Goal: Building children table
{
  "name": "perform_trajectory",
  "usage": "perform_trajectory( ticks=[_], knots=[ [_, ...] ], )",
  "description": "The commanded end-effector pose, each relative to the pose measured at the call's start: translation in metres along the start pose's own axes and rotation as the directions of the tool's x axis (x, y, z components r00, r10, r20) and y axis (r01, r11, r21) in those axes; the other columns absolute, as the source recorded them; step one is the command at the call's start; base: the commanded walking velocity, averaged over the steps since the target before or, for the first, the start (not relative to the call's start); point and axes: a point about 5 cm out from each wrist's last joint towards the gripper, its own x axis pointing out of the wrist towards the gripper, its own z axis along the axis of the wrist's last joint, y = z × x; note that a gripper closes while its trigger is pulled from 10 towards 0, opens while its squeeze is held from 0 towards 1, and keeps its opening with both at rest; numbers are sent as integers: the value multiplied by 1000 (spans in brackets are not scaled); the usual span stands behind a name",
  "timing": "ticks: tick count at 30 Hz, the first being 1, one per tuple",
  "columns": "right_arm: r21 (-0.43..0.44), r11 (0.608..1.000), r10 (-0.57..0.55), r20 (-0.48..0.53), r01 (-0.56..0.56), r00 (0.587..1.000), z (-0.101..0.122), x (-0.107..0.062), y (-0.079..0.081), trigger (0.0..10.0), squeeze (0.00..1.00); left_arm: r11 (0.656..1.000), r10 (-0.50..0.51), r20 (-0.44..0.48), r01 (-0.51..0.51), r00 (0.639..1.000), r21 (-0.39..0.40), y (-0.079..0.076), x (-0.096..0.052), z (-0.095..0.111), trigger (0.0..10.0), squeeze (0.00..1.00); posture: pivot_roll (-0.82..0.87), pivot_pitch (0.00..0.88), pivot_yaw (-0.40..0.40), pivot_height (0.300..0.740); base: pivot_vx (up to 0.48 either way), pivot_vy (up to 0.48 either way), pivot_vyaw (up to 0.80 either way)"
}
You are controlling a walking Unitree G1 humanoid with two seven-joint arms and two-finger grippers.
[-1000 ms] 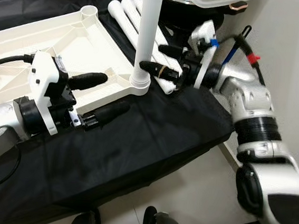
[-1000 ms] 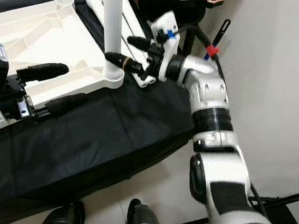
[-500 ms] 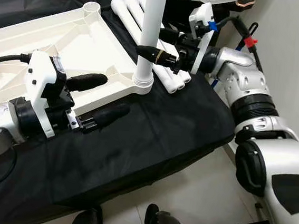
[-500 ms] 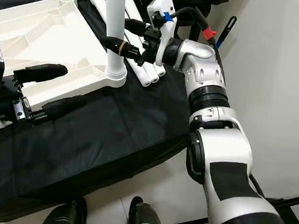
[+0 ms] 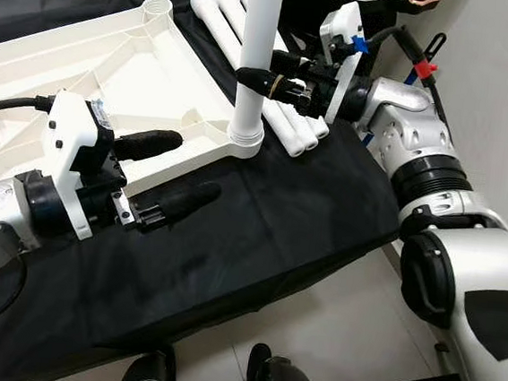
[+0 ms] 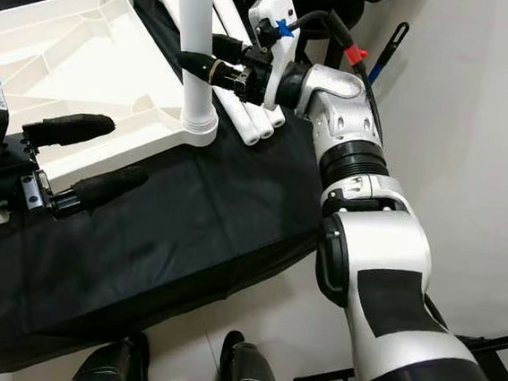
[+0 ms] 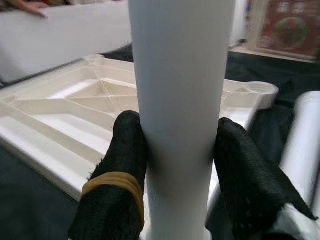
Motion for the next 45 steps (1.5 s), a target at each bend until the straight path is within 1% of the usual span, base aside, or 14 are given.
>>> perform_trajectory(
  ticks=[1, 5, 7, 11, 13, 16, 29, 30, 34, 36, 39, 41, 43, 45],
  knots=[
    [-54, 994, -103, -77, 99, 992, -7, 0, -4, 0, 0, 1000, -8, -5, 8, 1000, 3, -3, -1, 0, 10000, 0, 77, 353, -86, 740, 0, 0, 0],
    [-103, 948, -313, -125, 302, 941, -14, 6, -6, 0, 0, 1000, 1, 3, -1, 1000, 1, -3, -1, -1, 10000, 0, 64, 342, -91, 740, 0, 0, 0],
    [-141, 856, -515, -170, 497, 840, -34, 10, 2, 0, 0, 1000, 3, 12, -3, 1000, 1, -3, 1, -2, 10000, 0, 46, 323, -101, 740, 0, 0, 0],
    [-157, 784, -621, -167, 601, 766, -48, 13, 19, 0, 0, 1000, 3, 21, -3, 1000, 2, -2, 3, -3, 10000, 0, 47, 316, -102, 740, 0, 0, 0],
    [-62, 755, -652, -181, 653, 736, -59, 23, 40, 0, 0, 1000, 1, 28, -2, 1000, 7, -2, 5, -2, 10000, 0, 52, 303, -102, 740, 0, 0, 0],
    [11, 783, -609, -192, 622, 770, -63, 40, 66, 0, 0, 1000, 2, 35, -3, 999, 14, -1, 5, 0, 10000, 0, 44, 290, -105, 740, 0, 0, 0],
    [50, 736, -649, -231, 675, 725, -57, 33, 75, 0, 0, 1000, 1, 53, -3, 999, 21, 1, 10, -3, 10000, 0, 22, 265, -99, 740, 0, 0, 0],
    [68, 757, -622, -225, 649, 750, -55, 34, 77, 10000, 0, 1000, -1, 55, 0, 998, 22, 1, 11, -3, 10000, 0, 17, 261, -95, 740, 0, 0, 0],
    [57, 798, -579, -204, 600, 789, -49, 35, 77, 10000, 0, 1000, -6, 58, 5, 998, 24, 1, 13, -3, 10000, 0, 14, 259, -95, 740, 0, 0, 0],
    [111, 823, -531, -196, 557, 824, -45, 33, 77, 10000, 965, 1000, -12, 60, 10, 998, 25, 1, 14, -3, 10000, 0, 11, 256, -95, 740, 0, 0, 0],
    [120, 831, -516, -197, 543, 834, -43, 32, 77, 10000, 1000, 1000, -13, 61, 11, 998, 26, 1, 14, -3, 10000, 0, 11, 256, -95, 740, 0, 0, 0],
    [157, 849, -476, -184, 504, 860, -38, 29, 76, 10000, 1000, 1000, -14, 62, 13, 998, 26, 1, 14, -3, 10000, 0, 11, 252, -93, 740, 0, 0, 0],
    [227, 904, -344, -116, 362, 932, -20, 19, 73, 10000, 1000, 1000, -17, 65, 16, 998, 27, 1, 14, -3, 10000, 0, 11, 251, -91, 740, 0, 0, 0],
    [232, 914, -319, -98, 334, 943, -16, 14, 69, 10000, 1000, 999, -18, 66, 17, 998, 28, 1, 14, -3, 10000, 0, 10, 251, -91, 740, 0, 0, 0]
  ],
)
